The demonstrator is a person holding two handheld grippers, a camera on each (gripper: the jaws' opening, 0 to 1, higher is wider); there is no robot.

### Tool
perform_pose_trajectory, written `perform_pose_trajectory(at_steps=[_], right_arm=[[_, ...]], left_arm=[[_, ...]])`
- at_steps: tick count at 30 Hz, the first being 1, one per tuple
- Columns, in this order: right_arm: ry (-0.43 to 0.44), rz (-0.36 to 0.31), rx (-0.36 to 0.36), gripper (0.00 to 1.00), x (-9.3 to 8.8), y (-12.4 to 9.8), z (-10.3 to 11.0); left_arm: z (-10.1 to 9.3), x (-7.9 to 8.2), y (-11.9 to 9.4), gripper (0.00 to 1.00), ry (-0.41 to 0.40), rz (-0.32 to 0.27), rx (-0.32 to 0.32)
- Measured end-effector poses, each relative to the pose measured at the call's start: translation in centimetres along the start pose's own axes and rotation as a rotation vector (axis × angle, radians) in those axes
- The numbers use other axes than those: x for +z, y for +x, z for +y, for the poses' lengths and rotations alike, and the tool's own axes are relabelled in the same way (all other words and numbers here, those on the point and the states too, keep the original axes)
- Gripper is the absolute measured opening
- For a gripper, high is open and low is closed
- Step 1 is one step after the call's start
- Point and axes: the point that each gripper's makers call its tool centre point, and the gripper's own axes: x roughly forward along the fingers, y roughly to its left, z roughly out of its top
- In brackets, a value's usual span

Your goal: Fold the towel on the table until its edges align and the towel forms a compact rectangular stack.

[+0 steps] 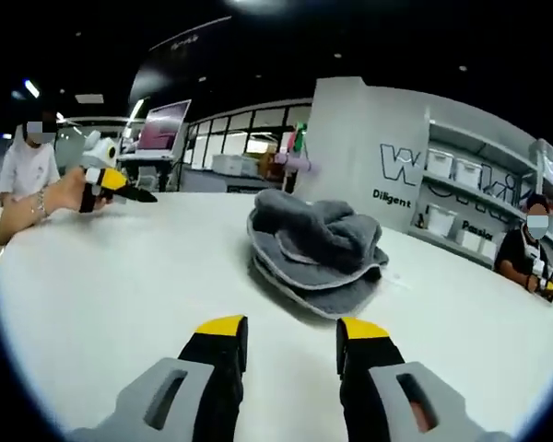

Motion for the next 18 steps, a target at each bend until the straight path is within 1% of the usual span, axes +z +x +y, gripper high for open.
perform_pose_trajectory(at_steps=[4, 7, 10, 12, 15, 18], right_arm=[[-0.027, 0.002, 0.021, 0.33, -0.1, 0.6, 0.5], [-0.049, 0.007, -0.009, 0.33, -0.1, 0.9, -0.1], [-0.052, -0.013, -0.041, 0.28, 0.2, 1.1, -1.1], [-0.049, -0.024, -0.048, 0.26, 0.3, 1.2, -1.4], [-0.068, -0.022, -0.065, 0.24, 0.1, 1.2, -1.4], [-0.090, -0.009, -0.065, 0.23, -0.1, 1.7, -1.5]], left_arm=[[0.0, 0.1, 0.0, 0.85, 0.001, -0.001, 0.000], [0.0, 0.1, 0.0, 0.85, 0.001, -0.001, -0.001], [-0.1, 0.2, 0.0, 0.85, 0.002, -0.003, -0.003], [-0.1, 0.3, -0.1, 0.85, 0.003, -0.005, -0.005], [-0.2, 0.3, -0.1, 0.85, 0.004, -0.007, -0.008], [-0.2, 0.3, -0.1, 0.85, 0.004, -0.008, -0.008]])
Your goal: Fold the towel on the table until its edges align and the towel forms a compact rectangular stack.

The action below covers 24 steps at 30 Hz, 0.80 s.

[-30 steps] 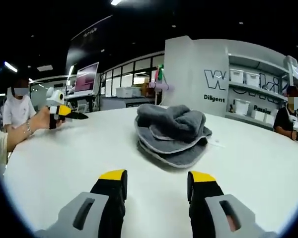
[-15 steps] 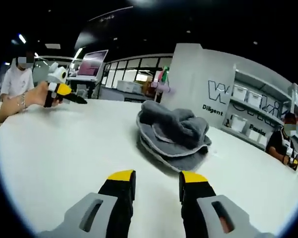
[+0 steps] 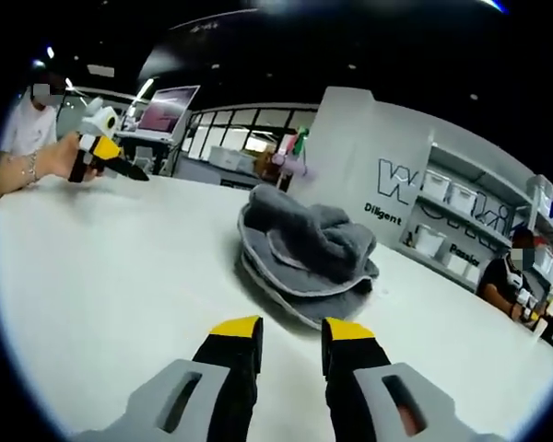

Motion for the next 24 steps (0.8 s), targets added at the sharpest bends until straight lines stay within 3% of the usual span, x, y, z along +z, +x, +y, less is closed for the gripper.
perform_pose_trajectory(at_steps=[10, 18, 24], right_arm=[[-0.071, -0.001, -0.013, 0.21, 0.2, 1.5, -0.2], [-0.041, 0.014, -0.005, 0.21, -0.3, 2.0, -0.2], [-0.027, -0.023, -0.016, 0.19, 0.3, 2.2, -0.7]], left_arm=[[-0.2, -0.1, -0.1, 0.85, -0.002, 0.000, -0.002], [-0.2, -0.2, -0.1, 0.85, -0.003, 0.005, -0.001], [-0.3, -0.2, 0.0, 0.85, -0.002, 0.004, -0.002]])
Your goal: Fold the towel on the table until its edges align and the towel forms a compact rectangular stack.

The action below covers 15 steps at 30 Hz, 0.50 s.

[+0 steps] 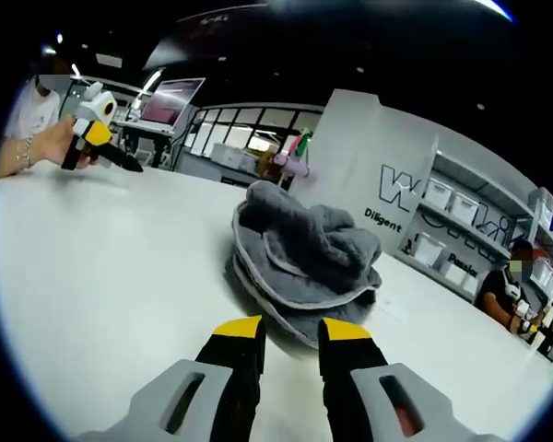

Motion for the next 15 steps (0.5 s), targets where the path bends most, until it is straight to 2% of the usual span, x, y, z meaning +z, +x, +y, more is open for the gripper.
perform_pose_trajectory(at_steps=[8, 15], right_arm=[[-0.013, 0.041, 0.007, 0.12, -0.74, 0.84, 0.23], [-0.031, 0.049, 0.013, 0.04, -0.92, 1.09, 0.24]], left_arm=[[0.32, 0.03, 0.09, 0.85, -0.002, 0.004, 0.004], [0.25, -0.38, 0.19, 0.85, 0.004, 0.020, 0.006]])
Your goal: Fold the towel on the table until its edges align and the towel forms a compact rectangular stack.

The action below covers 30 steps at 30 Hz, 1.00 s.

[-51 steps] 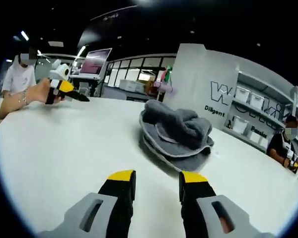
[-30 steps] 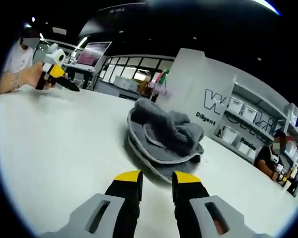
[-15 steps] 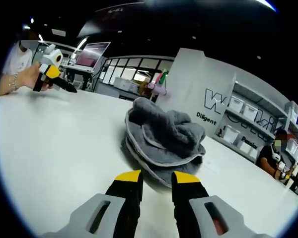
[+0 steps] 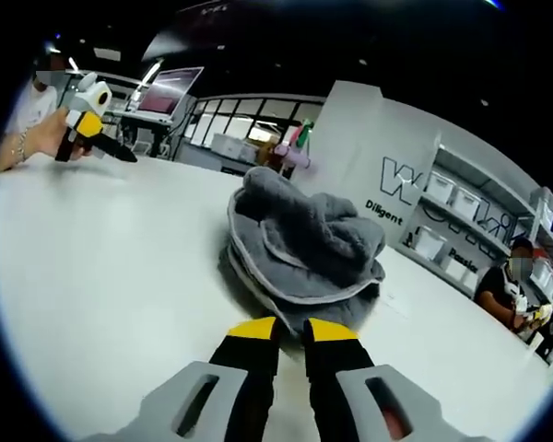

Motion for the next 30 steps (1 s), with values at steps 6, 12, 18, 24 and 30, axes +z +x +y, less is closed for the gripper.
perform_pose_trajectory(at_steps=[6, 12, 18, 24, 30], right_arm=[[-0.010, 0.005, 0.009, 0.00, -0.1, 0.0, 0.1], [-0.002, -0.027, -0.011, 0.00, 0.6, -0.6, -0.3], [0.004, -0.065, -0.032, 0.00, 1.3, -1.0, -0.8], [-0.006, -0.104, -0.047, 0.00, 2.4, -1.8, -0.9], [-0.008, -0.123, -0.074, 0.00, 3.1, -2.6, -1.3]], left_arm=[[-0.1, 0.1, 0.0, 0.85, 0.001, -0.002, -0.005], [-0.3, 0.3, -0.1, 0.85, 0.003, -0.005, -0.011], [-0.5, 0.5, -0.2, 0.85, 0.005, -0.010, -0.015], [-0.7, 0.4, -0.2, 0.84, -0.001, -0.010, -0.021], [-0.8, 0.4, -0.2, 0.84, -0.005, -0.008, -0.025]])
